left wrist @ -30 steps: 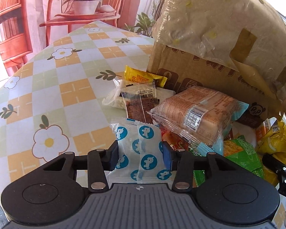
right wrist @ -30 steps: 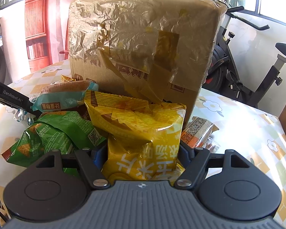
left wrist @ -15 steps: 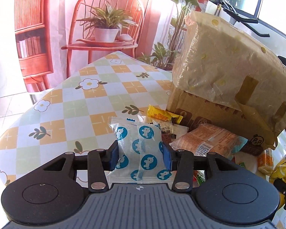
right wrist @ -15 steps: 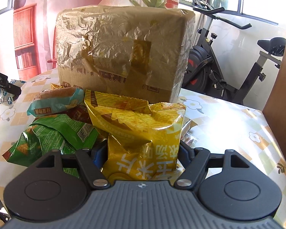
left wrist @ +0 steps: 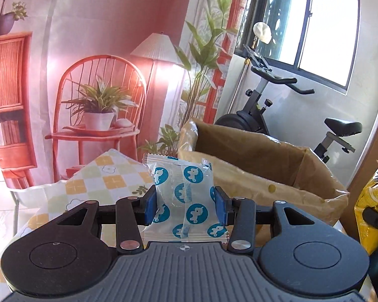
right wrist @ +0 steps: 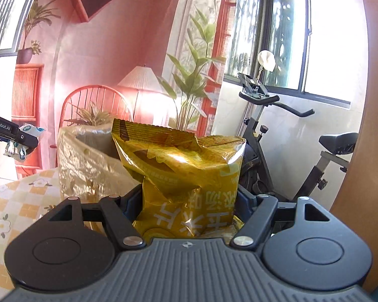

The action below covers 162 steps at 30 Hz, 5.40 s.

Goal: Organize snacks
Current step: 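Carry both packs over the box and release them inside, then lower the right tool onto the small clear snack packet and grasp it, then close the left tool on the brown sauce packet beside the crackers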

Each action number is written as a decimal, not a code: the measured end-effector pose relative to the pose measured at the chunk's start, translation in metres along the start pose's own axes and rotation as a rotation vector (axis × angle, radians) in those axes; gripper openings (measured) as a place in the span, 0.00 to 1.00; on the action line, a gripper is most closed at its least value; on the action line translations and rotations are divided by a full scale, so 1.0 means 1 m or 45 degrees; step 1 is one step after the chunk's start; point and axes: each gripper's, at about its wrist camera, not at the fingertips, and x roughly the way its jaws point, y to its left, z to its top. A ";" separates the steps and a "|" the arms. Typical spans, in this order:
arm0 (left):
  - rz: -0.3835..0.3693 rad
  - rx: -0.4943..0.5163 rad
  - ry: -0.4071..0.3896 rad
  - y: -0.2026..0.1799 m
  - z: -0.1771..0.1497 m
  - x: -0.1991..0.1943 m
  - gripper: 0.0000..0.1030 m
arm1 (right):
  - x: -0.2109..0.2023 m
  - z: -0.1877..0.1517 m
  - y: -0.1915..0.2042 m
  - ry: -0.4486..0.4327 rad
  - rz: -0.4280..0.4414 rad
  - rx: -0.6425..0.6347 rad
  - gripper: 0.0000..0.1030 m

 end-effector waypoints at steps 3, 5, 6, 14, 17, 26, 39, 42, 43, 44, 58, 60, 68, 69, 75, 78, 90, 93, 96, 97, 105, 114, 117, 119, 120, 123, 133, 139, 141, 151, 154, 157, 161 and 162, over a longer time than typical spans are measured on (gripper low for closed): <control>-0.054 0.043 -0.029 -0.020 0.027 0.003 0.47 | 0.019 0.033 -0.006 -0.024 0.037 -0.006 0.72; -0.093 0.053 -0.018 -0.033 0.045 0.012 0.47 | 0.039 0.050 -0.007 -0.029 0.069 -0.024 0.72; -0.107 0.061 -0.015 -0.037 0.051 0.017 0.47 | 0.051 0.056 -0.006 -0.017 0.083 -0.037 0.72; -0.138 0.171 0.099 -0.068 0.084 0.095 0.47 | 0.149 0.071 0.012 0.160 0.154 -0.017 0.72; -0.135 0.192 0.149 -0.069 0.087 0.125 0.47 | 0.173 0.065 0.013 0.238 0.175 0.020 0.73; -0.159 0.179 0.194 -0.057 0.085 0.149 0.69 | 0.191 0.060 0.001 0.326 0.239 0.184 0.89; -0.082 0.168 0.112 -0.027 0.068 0.058 0.69 | 0.105 0.049 -0.014 0.201 0.295 0.169 0.85; -0.054 0.147 0.092 -0.013 0.058 0.034 0.69 | 0.080 0.034 -0.020 0.180 0.296 0.168 0.83; -0.040 0.131 0.086 -0.006 0.053 0.026 0.69 | 0.074 0.030 -0.022 0.173 0.293 0.169 0.82; -0.029 0.120 0.084 -0.001 0.049 0.021 0.69 | 0.065 0.023 -0.023 0.165 0.289 0.173 0.82; 0.159 -0.068 0.206 0.052 -0.024 0.020 0.63 | 0.045 -0.077 -0.058 0.311 0.110 0.240 0.51; 0.172 -0.094 0.214 0.051 -0.035 0.023 0.63 | 0.048 -0.091 -0.063 0.342 0.081 0.249 0.49; 0.271 -0.164 0.274 0.047 -0.071 0.037 0.63 | 0.067 -0.145 -0.067 0.486 0.044 0.296 0.44; 0.288 -0.161 0.275 0.047 -0.073 0.037 0.63 | 0.068 -0.149 -0.067 0.499 0.044 0.304 0.43; 0.341 -0.169 0.304 0.048 -0.082 0.038 0.63 | 0.080 -0.169 -0.067 0.572 0.025 0.393 0.36; 0.346 -0.173 0.321 0.048 -0.086 0.041 0.63 | 0.085 -0.173 -0.063 0.585 0.026 0.400 0.35; 0.294 -0.150 0.396 0.047 -0.102 0.052 0.63 | 0.087 -0.188 -0.051 0.581 -0.050 0.381 0.21; 0.285 -0.134 0.426 0.049 -0.106 0.058 0.63 | 0.082 -0.190 -0.050 0.555 -0.056 0.383 0.20; 0.252 -0.112 0.458 0.048 -0.111 0.067 0.63 | 0.080 -0.191 -0.051 0.540 -0.062 0.396 0.20; 0.239 -0.097 0.469 0.045 -0.113 0.071 0.63 | 0.079 -0.191 -0.051 0.537 -0.063 0.400 0.19; 0.215 -0.143 0.474 0.045 -0.120 0.099 0.58 | 0.078 -0.192 -0.053 0.534 -0.051 0.406 0.19; 0.189 -0.116 0.448 0.044 -0.130 0.096 0.59 | 0.079 -0.193 -0.053 0.533 -0.053 0.415 0.19; 0.199 -0.102 0.454 0.047 -0.133 0.092 0.60 | 0.079 -0.193 -0.053 0.533 -0.052 0.416 0.19; 0.207 -0.115 0.465 0.052 -0.135 0.091 0.62 | 0.079 -0.193 -0.053 0.533 -0.053 0.415 0.19; 0.213 -0.119 0.466 0.054 -0.135 0.090 0.63 | 0.079 -0.193 -0.053 0.533 -0.053 0.415 0.19; 0.246 -0.130 0.466 0.062 -0.134 0.089 0.63 | 0.079 -0.193 -0.053 0.533 -0.053 0.415 0.19; 0.310 -0.189 0.437 0.068 -0.123 0.097 0.61 | 0.080 -0.193 -0.053 0.533 -0.053 0.415 0.19; 0.227 -0.267 0.439 0.059 -0.123 0.100 0.61 | 0.080 -0.193 -0.053 0.533 -0.053 0.415 0.19; 0.248 -0.298 0.457 0.056 -0.127 0.106 0.61 | 0.080 -0.193 -0.053 0.533 -0.053 0.415 0.20; 0.287 -0.299 0.469 0.059 -0.137 0.096 0.68 | 0.080 -0.194 -0.052 0.532 -0.053 0.418 0.19; 0.297 -0.240 0.495 0.060 -0.139 0.092 0.67 | 0.081 -0.194 -0.052 0.531 -0.052 0.419 0.19; 0.305 -0.203 0.516 0.063 -0.139 0.087 0.67 | 0.081 -0.194 -0.051 0.531 -0.052 0.419 0.20; 0.321 -0.150 0.558 0.066 -0.140 0.080 0.67 | 0.081 -0.194 -0.052 0.531 -0.052 0.419 0.20; 0.324 -0.157 0.564 0.067 -0.140 0.078 0.67 | 0.081 -0.194 -0.052 0.531 -0.052 0.420 0.20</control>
